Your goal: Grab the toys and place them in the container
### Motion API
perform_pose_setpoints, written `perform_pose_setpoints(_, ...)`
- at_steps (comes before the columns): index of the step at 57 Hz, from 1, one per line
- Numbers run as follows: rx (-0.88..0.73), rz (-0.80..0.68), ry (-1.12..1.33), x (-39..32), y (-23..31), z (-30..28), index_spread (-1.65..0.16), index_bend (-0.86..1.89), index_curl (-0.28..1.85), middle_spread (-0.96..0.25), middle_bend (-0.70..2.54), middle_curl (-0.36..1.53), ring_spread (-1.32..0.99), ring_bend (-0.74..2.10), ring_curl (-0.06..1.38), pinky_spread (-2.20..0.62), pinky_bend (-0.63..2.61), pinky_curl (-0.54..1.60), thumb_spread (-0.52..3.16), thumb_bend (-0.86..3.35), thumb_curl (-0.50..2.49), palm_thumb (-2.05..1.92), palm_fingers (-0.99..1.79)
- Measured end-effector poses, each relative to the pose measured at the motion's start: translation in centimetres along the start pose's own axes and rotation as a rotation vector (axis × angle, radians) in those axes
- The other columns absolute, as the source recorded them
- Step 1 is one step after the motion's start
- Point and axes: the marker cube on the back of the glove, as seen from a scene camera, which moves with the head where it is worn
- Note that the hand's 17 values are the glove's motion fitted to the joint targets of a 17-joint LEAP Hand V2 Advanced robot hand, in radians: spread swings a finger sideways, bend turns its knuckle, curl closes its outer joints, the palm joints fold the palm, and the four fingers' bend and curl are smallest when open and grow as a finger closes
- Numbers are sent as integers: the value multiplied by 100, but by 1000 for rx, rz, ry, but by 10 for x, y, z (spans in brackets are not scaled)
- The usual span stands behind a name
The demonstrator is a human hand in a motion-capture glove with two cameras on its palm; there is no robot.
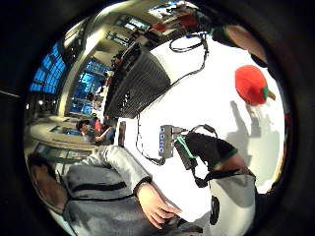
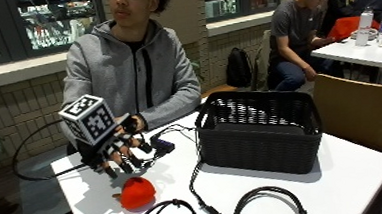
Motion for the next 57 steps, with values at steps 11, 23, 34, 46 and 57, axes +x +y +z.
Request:
perform_pose_setpoints(11,-193,64,53,27,-26,50,-32,19,32,-4,38,32,-19,51,21,-1,62,38,129,20,27,9,3)
perform_pose_setpoints(23,-281,109,-4,47,-49,80,-33,24,36,-1,20,29,-12,33,17,0,70,38,125,14,28,12,0)
perform_pose_setpoints(34,-179,65,99,36,-57,83,-32,34,39,-4,24,31,-15,51,19,-10,76,36,139,31,36,43,54)
perform_pose_setpoints(46,-94,40,116,24,-63,80,-26,17,42,-14,32,39,-30,93,37,-32,85,42,139,42,47,66,90)
perform_pose_setpoints(57,-25,8,72,11,-70,55,-24,21,49,-23,41,49,-36,102,44,-39,92,46,114,38,59,75,93)
